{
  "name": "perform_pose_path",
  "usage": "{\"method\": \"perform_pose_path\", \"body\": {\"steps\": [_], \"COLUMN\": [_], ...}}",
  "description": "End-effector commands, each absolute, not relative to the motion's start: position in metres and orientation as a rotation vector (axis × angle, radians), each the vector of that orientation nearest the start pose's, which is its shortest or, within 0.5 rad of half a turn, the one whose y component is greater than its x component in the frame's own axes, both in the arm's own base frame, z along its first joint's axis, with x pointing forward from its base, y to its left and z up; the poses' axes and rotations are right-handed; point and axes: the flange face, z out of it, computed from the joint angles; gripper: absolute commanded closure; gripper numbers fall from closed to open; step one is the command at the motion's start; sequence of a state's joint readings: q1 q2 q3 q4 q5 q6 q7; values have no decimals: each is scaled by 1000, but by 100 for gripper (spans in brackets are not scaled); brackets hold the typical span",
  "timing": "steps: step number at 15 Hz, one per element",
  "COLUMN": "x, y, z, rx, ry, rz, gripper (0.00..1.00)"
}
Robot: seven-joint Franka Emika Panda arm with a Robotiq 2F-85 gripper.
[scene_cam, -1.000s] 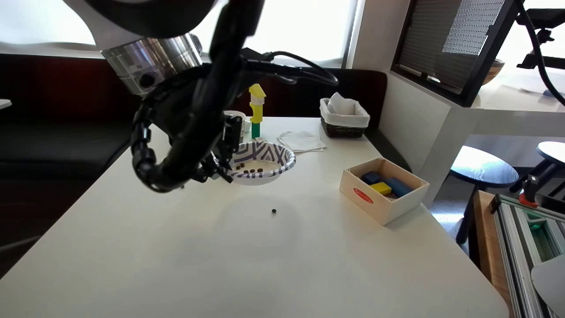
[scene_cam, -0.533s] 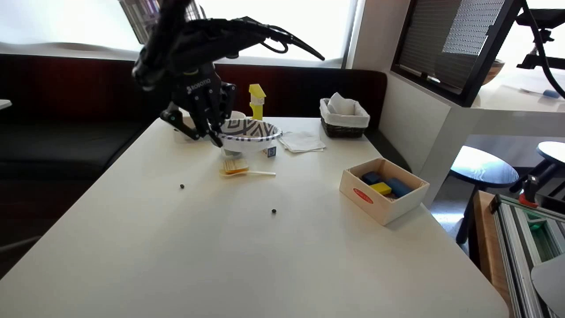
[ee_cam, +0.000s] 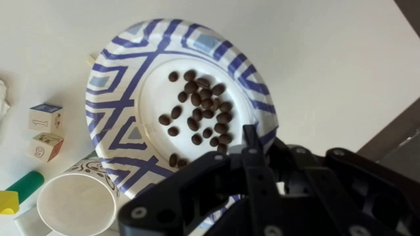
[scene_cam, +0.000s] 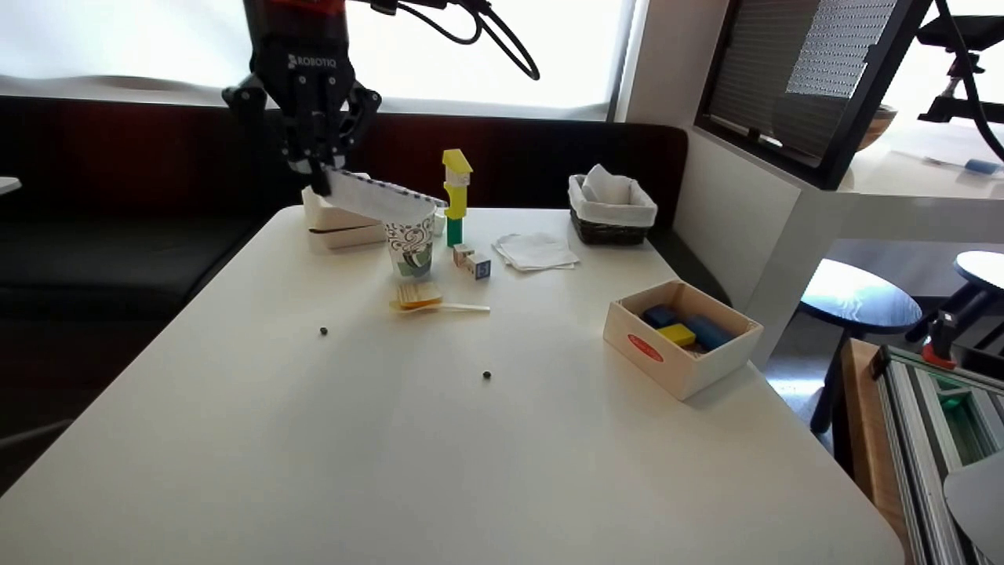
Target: Pour the contents in the bowl into the coffee cup.
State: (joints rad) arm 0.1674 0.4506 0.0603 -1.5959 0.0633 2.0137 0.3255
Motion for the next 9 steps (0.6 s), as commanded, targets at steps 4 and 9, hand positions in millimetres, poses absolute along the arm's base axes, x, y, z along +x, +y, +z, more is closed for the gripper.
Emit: {"method": "perform_pose_path", "body": {"steps": [4, 9], "x": [674, 675], "y": [137, 138], "z": [392, 389], "rx": [-2960, -2950], "ry": [264, 261], "rz": [42, 49], "gripper": [94, 94]}}
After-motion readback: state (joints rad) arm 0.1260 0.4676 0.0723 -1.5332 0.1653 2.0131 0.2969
